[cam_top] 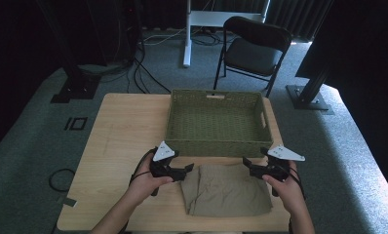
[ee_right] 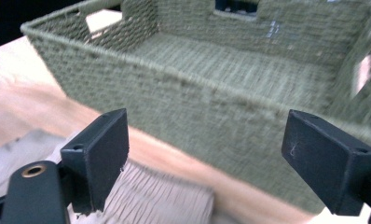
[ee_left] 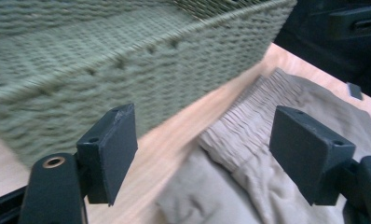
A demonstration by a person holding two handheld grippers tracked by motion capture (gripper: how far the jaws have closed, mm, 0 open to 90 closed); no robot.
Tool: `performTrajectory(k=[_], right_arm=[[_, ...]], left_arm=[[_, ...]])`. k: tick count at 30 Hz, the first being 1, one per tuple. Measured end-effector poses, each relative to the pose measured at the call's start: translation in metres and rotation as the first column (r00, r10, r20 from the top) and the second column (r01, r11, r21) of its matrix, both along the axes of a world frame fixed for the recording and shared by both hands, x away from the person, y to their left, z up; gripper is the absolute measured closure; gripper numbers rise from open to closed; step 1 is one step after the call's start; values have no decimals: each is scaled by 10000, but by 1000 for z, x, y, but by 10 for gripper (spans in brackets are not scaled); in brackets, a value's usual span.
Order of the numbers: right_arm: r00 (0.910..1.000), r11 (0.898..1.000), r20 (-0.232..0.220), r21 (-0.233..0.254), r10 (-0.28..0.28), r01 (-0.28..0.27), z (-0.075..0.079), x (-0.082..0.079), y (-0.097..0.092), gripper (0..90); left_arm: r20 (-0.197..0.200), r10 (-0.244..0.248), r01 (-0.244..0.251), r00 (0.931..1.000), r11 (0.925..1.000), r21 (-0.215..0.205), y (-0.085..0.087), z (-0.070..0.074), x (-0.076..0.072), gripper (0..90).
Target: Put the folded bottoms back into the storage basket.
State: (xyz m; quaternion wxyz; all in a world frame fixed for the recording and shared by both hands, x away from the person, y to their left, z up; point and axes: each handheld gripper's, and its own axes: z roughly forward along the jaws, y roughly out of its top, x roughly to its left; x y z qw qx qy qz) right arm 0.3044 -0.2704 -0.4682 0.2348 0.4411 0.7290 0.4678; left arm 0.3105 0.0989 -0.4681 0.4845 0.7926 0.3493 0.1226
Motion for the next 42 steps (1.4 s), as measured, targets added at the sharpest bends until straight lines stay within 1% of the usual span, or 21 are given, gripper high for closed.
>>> performTrajectory(k=[1,4,5,7,8,10,11,13,14,16,19,21,22,24,26,29,33,34,36,39,42], right_arm=[[10000,10000,0,0,0,0,0,0,0,144],[9996,10000,-268,-67,-58,56,-10,-4,0,145],[9989,9995,-470,-322,-70,55,-18,-7,0,146],[9986,9993,-519,-377,-80,60,-20,-8,0,146],[9977,9987,-669,-508,-61,27,-26,-11,1,146],[9972,9986,-747,-524,-71,32,-29,-12,1,146],[9963,9984,-854,-563,-40,-8,-35,-14,1,145],[9957,9983,-919,-590,-74,20,-38,-15,0,145],[9951,9981,-978,-613,-122,62,-41,-16,0,145],[9935,9979,-1118,-635,-194,123,-46,-17,-2,145],[9900,9969,-1368,-744,-357,257,-57,-21,-6,145],[9892,9964,-1416,-799,-388,276,-59,-22,-6,145],[9882,9961,-1479,-833,-401,279,-62,-23,-7,145],[9854,9954,-1645,-913,-439,291,-69,-26,-8,136],[9853,9946,-1643,-988,-471,311,-71,-27,-9,136],[9829,9920,-1726,-1181,-648,446,-75,-29,-11,136],[9767,9882,-1959,-1404,-881,610,-81,-31,-14,135],[9750,9870,-2004,-1460,-959,671,-83,-31,-15,135],[9725,9875,-2104,-1410,-994,704,-86,-30,-16,133],[9711,9877,-2155,-1379,-1021,733,-88,-30,-15,130],[9703,9880,-2196,-1370,-1011,719,-88,-28,-15,122]], left_arm=[[-53,-77,78,10000,10000,19,-2,-2,-2,241],[-194,-232,234,9995,9997,70,-9,-8,-6,240],[-306,-282,284,9991,9996,48,-12,-10,-8,240],[-402,-347,351,9986,9994,82,-16,-15,-11,240],[-454,-339,343,9984,9994,84,-18,-17,-12,240],[-605,-293,304,9977,9994,168,-21,-23,-13,240],[-621,-254,267,9977,9994,199,-22,-25,-14,240],[-621,-271,292,9977,9990,333,-26,-30,-16,240],[-775,-271,296,9966,9991,312,-27,-33,-17,240],[-871,-235,268,9959,9990,359,-30,-37,-19,239],[-1116,-428,458,9928,9986,247,-36,-42,-22,239],[-1295,-405,419,9908,9991,84,-39,-47,-22,228],[-1327,-388,406,9904,9991,111,-39,-49,-22,212],[-1379,-393,438,9897,9986,301,-42,-54,-23,212],[-1380,-315,384,9899,9981,475,-43,-59,-24,211],[-1166,-35,132,9932,9965,828,-43,-62,-24,206],[-1189,101,16,9929,9952,974,-45,-67,-25,202],[-1129,143,-15,9935,9937,1124,-45,-68,-24,202],[-1095,287,-153,9936,9925,1211,-45,-70,-24,202],[-1023,514,-339,9934,9855,1661,-44,-73,-24,202],[-1136,582,-362,9918,9818,1866,-44,-78,-24,195]])
